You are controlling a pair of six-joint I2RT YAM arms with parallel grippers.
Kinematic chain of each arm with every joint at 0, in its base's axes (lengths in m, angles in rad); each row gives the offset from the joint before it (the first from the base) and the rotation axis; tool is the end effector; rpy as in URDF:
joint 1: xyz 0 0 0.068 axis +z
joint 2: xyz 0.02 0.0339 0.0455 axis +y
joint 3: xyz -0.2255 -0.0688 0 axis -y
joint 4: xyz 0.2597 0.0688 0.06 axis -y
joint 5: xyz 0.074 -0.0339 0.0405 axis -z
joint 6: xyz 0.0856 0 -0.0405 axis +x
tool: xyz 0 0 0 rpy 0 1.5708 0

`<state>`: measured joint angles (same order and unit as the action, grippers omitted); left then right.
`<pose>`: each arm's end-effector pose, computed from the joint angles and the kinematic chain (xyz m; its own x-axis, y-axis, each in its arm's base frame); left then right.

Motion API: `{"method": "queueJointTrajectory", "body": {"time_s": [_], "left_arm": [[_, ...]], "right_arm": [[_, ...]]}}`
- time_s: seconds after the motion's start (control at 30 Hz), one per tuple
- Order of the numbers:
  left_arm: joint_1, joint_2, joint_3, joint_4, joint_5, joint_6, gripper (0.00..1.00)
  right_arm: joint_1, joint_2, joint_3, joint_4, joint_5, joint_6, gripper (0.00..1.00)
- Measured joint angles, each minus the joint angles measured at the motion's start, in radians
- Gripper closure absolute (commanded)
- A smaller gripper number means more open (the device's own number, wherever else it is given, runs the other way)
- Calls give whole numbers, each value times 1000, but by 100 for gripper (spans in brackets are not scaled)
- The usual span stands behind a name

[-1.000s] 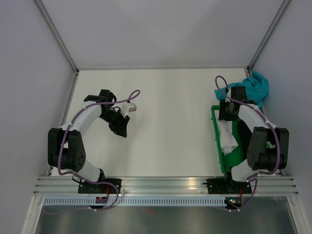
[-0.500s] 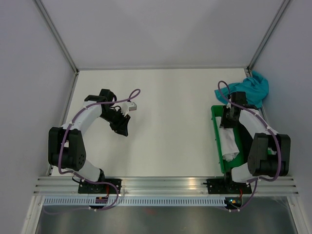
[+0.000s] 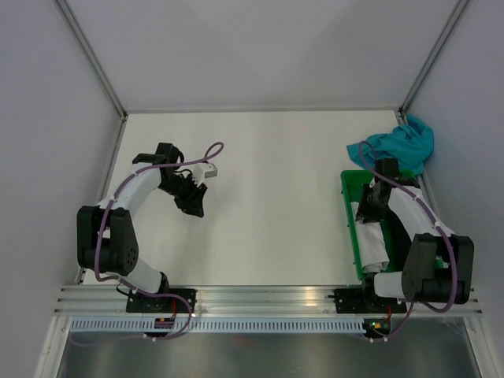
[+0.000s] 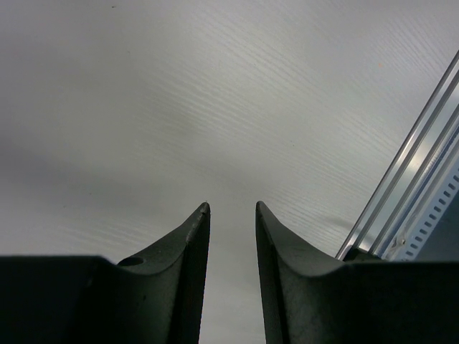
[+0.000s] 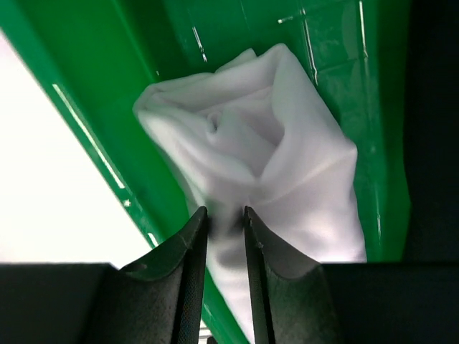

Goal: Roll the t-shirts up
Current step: Place the rolled tshirt into the container

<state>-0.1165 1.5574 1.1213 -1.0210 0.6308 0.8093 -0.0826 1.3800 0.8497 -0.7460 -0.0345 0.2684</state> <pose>0.2861 -0.0843 0.1415 -0.5649 0.6546 -0.5024 0.8249 0.4645 -0.3222 0.2772 -0.0200 0.1026 -0.9003 0.3405 -0.2711 0.3228 0.9402 0.1088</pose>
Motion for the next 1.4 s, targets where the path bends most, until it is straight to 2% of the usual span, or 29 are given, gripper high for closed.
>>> {"method": "queueJointTrajectory", "body": {"time_s": [0.13, 0.33, 0.53, 0.67, 0.7, 0.73, 0.77, 0.87, 1.07, 1.4], "left_arm": [[7, 0, 0, 2, 2, 13, 63], [26, 0, 0, 3, 3, 28, 63], [43, 2, 0, 2, 3, 34, 63], [43, 3, 2, 3, 2, 34, 63], [43, 3, 3, 2, 2, 34, 63], [43, 3, 5, 2, 2, 34, 63], [43, 3, 6, 3, 2, 34, 62], [45, 3, 11, 2, 2, 34, 63], [48, 3, 13, 2, 0, 34, 63], [49, 3, 15, 2, -1, 34, 62]], "right_arm": [[0, -74, -38, -16, 1, 12, 65], [0, -90, -52, -51, 4, 17, 61], [1, -98, 63, -117, 9, 14, 53], [2, -96, 210, -117, 39, 4, 65], [2, -96, 225, -104, 50, 4, 73], [2, -96, 228, -93, 59, 5, 77], [2, -95, 222, -85, 63, 11, 85], [-1, -84, 175, -71, 77, 18, 93], [-8, -47, 106, -61, 81, 24, 97], [-69, 77, 99, 29, 84, 20, 100]]}}
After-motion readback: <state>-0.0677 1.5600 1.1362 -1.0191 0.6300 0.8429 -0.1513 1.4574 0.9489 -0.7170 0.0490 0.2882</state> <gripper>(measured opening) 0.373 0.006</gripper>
